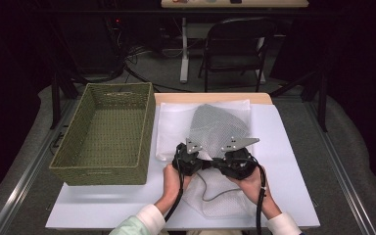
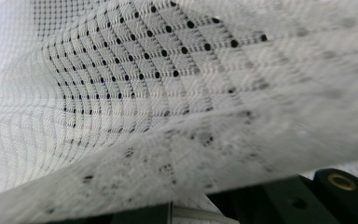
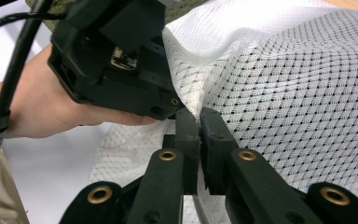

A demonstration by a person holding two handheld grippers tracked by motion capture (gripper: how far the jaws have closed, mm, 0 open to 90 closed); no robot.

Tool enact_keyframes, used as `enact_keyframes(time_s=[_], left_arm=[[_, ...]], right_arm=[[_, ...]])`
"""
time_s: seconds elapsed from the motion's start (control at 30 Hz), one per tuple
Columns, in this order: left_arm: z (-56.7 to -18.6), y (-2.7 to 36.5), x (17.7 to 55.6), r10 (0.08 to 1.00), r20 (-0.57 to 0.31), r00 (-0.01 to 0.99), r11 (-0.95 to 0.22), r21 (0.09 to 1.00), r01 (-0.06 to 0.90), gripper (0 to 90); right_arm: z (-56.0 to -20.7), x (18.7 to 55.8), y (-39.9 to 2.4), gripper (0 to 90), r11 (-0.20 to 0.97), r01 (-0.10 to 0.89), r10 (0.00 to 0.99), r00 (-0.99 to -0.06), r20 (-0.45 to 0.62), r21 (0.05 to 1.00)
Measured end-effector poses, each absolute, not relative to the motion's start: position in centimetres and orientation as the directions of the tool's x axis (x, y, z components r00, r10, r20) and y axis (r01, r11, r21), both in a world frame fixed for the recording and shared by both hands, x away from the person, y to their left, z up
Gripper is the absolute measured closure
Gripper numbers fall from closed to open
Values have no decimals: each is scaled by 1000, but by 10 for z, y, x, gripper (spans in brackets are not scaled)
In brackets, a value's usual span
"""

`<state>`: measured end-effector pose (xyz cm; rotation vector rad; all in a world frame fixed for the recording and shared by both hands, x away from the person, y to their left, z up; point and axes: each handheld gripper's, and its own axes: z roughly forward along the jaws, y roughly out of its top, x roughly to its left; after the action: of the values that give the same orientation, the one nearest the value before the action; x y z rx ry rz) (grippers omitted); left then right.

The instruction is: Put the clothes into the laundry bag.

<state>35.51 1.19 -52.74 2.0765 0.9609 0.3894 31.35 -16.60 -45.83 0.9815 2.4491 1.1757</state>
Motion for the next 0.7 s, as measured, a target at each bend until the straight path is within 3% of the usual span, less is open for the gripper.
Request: enact_keyframes(time_s=[0.17, 0.5, 0.7], left_arm=[[-531, 15, 357, 736, -71, 673, -402, 754, 520, 745], [-527, 33, 338, 717, -23, 696, -467, 726, 505, 400], [-523, 49, 325, 688, -25, 725, -504, 703, 502, 313]], right_arm=[[-462, 314, -166, 865, 457, 482, 669, -740, 68, 748], [-464, 316, -169, 864, 459, 486, 671, -738, 68, 744], [-465, 316, -169, 864, 464, 486, 670, -739, 65, 741]])
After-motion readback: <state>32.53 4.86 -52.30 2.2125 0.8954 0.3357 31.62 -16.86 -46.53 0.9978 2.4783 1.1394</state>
